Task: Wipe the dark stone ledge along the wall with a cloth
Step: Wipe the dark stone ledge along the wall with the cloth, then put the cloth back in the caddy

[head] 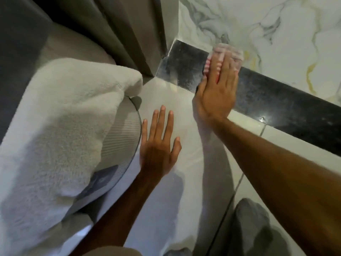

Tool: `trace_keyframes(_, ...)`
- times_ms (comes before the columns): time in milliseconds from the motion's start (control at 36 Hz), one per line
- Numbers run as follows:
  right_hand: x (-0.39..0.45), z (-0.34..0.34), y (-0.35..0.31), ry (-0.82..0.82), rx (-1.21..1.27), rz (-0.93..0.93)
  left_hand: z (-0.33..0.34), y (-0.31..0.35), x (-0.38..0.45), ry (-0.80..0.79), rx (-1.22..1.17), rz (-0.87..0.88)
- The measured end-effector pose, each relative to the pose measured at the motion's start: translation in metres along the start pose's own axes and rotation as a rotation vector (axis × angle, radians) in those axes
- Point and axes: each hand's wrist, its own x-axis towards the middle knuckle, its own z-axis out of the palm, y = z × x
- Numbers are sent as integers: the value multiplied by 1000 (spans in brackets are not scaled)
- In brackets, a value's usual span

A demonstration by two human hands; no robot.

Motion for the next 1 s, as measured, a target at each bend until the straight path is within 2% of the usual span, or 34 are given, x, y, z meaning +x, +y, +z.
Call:
trace_keyframes(139, -18, 12, -25, -227, -69, -559, -9, 3, 3, -41, 12, -35)
trace_keyframes(194, -37, 7, -19, -307, -68, -644, -20, 8, 4, -104, 54, -40)
trace_keyframes(278, -62, -16, 0, -393, -62, -667, -49, 12, -9, -236, 100, 13)
trace_keyframes(361, -84, -58, 12, -592, -69, -546, -101, 13, -35, -291, 92, 80)
trace_keyframes(500, -127, -166, 27, -865, 67, -72, -227, 26, -71, -342, 75, 58)
trace_keyframes(556, -152, -218, 29, -840, 137, 35, -286, 34, -82, -345, 42, 58)
trace_keyframes(611, -173, -276, 19, -744, 292, 129, -346, 43, -91, -351, -9, 66)
trace_keyframes(694, -193, -368, -16, -641, 531, 259, -434, 54, -103, -363, -84, 105)
trace_keyframes(806, -215, -472, -79, -615, 717, 292, -533, 46, -110, -341, -102, 121)
trace_keyframes(917, -240, -528, -137, -607, 788, 288, -591, 9, -117, -256, -135, 35)
trace_keyframes(1000, -259, -538, -183, -662, 944, 320, -609, -36, -120, -187, -136, -33)
